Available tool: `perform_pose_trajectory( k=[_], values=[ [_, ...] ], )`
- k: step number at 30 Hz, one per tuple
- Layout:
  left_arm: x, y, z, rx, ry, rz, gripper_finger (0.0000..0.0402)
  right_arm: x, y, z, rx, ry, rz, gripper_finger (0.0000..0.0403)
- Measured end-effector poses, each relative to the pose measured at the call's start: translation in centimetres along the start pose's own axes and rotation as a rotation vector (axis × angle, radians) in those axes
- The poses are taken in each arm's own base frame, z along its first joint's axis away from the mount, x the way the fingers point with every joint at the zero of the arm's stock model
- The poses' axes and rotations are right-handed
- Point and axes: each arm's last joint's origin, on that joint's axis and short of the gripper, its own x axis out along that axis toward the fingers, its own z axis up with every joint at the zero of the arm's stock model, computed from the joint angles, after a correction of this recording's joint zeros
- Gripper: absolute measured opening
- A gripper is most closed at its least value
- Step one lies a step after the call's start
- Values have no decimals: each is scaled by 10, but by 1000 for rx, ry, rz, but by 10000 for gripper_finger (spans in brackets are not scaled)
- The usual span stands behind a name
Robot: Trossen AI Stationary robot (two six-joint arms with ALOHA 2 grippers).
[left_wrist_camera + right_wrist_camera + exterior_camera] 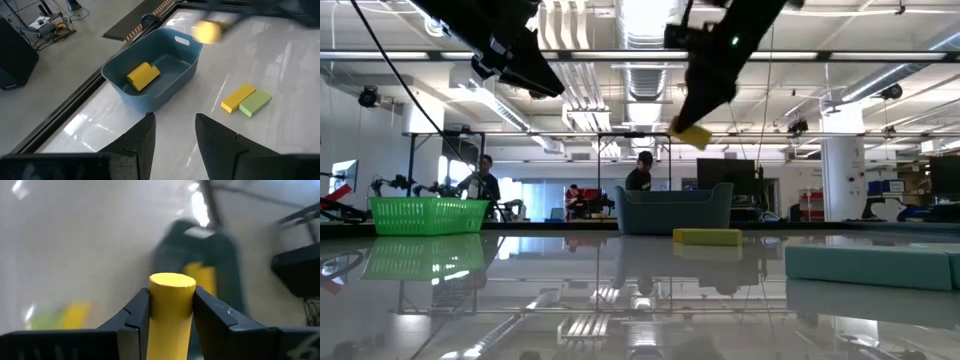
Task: Sort & place blocks by color
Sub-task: Put the yellow block into the blue bin
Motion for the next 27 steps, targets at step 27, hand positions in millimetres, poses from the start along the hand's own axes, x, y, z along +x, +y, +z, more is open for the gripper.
perform_pose_trajectory(
  k=[27],
  values=[
    [0, 0, 0, -1, 0, 1, 123, 83, -79, -89, 546, -283, -203, 192]
  ],
)
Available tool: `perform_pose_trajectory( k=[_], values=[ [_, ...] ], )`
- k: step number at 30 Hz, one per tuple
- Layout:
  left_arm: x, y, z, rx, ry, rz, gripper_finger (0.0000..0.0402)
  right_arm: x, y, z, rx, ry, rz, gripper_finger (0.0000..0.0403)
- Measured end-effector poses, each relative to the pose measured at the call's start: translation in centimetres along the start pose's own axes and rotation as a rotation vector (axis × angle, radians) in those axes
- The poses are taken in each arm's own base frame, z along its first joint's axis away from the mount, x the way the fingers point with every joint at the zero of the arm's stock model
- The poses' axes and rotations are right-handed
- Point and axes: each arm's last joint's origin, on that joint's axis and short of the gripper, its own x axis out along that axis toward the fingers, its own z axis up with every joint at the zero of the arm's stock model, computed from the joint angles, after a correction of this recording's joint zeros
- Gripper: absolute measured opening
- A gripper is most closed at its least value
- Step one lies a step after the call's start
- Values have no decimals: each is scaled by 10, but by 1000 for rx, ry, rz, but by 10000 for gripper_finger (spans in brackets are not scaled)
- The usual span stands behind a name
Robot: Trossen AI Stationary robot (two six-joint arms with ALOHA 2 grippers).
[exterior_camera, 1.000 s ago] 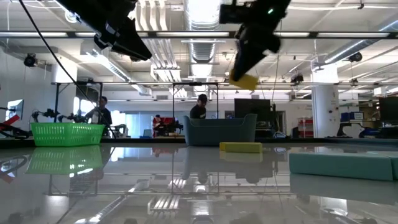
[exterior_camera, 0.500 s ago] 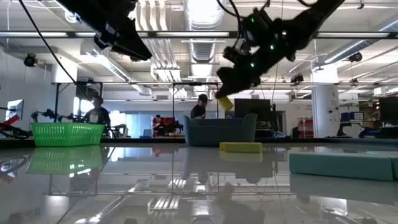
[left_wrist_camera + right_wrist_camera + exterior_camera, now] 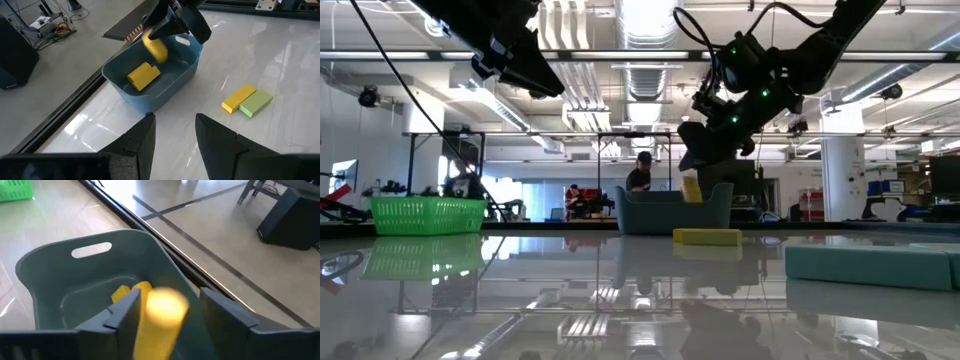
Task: Sort & place blocks by color
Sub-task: Put the yellow block into the blue bin, then put the blue block into the green bin
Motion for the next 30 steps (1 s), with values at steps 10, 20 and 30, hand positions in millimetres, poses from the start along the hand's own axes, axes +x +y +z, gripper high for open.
perform_pose_trajectory(
  k=[10, 20, 30],
  values=[
    [3, -2, -2, -11, 14, 9, 123, -9, 9, -1, 16, 31, 31, 221],
    [16, -12, -7, -25, 30, 11, 123, -74, 42, 17, 32, 175, 272, 184],
    [30, -27, -8, -24, 19, -82, 123, -145, 96, 1, 42, 298, 544, 152]
  ],
)
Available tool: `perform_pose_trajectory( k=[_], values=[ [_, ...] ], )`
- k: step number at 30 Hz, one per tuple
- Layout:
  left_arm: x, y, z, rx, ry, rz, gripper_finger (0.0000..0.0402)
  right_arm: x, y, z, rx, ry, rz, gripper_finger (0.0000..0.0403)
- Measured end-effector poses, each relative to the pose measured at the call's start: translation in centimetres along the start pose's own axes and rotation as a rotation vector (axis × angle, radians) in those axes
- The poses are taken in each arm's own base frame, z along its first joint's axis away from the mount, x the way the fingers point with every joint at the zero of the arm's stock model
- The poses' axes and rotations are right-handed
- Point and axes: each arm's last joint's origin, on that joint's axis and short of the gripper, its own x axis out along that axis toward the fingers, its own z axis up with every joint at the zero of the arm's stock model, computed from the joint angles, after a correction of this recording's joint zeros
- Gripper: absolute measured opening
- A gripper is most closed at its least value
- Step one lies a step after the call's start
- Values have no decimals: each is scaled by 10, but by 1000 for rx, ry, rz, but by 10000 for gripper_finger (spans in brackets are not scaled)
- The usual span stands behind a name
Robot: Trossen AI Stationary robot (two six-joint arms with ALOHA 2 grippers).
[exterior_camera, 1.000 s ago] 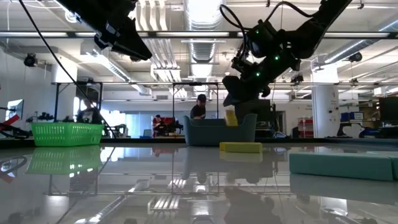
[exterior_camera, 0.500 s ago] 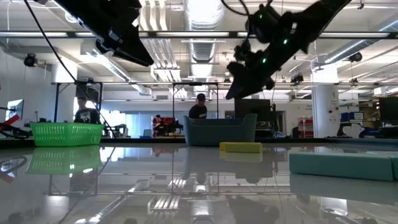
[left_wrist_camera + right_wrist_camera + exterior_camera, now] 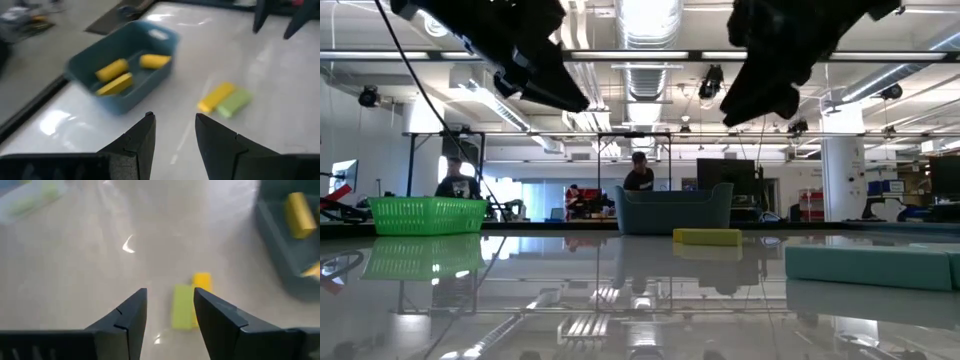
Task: Sort & place blocks by color
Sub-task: Put the blue block into the green bin
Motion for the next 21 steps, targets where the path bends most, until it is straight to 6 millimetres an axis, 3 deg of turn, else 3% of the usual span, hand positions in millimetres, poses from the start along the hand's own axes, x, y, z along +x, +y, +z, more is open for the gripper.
perform_pose_trajectory(
  k=[6, 13, 21],
  values=[
    [14, -33, -6, 119, 35, -269, 123, -4, 37, -24, -196, -22, 0, 132],
    [28, -86, -12, 245, 87, -398, 123, -12, 73, -46, -342, -205, 17, 116],
    [36, -125, -1, 365, 49, -469, 123, -20, 89, -54, -443, -343, 89, 101]
  ],
)
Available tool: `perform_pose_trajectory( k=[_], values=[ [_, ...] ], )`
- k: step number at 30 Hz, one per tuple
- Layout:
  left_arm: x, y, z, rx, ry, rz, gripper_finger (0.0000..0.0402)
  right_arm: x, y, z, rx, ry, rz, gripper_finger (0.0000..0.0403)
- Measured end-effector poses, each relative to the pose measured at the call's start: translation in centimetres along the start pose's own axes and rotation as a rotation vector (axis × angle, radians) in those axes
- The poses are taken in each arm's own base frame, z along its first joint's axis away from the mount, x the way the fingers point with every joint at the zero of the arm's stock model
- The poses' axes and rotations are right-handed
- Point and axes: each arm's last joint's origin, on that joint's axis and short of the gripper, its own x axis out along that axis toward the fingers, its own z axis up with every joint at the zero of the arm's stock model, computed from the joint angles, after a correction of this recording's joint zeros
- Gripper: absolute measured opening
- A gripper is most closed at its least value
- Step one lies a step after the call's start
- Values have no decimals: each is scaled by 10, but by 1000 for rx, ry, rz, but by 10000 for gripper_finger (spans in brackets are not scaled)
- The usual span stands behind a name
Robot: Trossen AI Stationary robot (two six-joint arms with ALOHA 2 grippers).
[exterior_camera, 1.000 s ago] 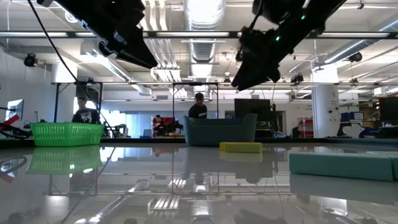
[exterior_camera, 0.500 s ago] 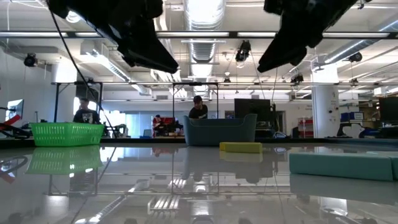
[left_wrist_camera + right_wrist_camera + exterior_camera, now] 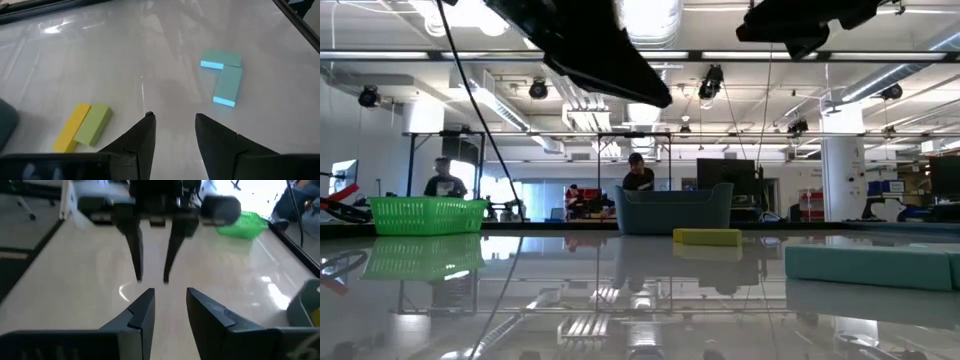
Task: Sort & place blocks by color
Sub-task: Put the blue block into the green bin
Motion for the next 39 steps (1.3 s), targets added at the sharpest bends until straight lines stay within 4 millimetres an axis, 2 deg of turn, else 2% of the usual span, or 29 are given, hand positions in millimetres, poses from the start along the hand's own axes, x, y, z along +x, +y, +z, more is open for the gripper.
perform_pose_trajectory(
  k=[11, 16, 21, 26, 30, 35, 39],
  values=[
    [41, -42, 2, 36, -18, -58, 123, -11, 18, -17, -9, -145, 98, 80],
    [61, -47, 5, 32, -17, -95, 123, -18, 21, -28, -18, -224, 128, 69],
    [82, -47, 0, 23, -22, -101, 123, -24, 16, -42, -6, -271, 134, 63],
    [90, -49, -1, 14, -54, -133, 128, -30, 10, -50, 15, -288, 138, 63],
    [95, -51, -4, 7, -73, -143, 157, -32, 8, -52, 18, -294, 139, 64],
    [102, -51, -8, 4, -87, -141, 218, -34, 7, -52, 20, -298, 140, 65],
    [113, -54, -22, 59, -56, -138, 246, -34, 7, -52, 13, -300, 141, 65]
  ],
)
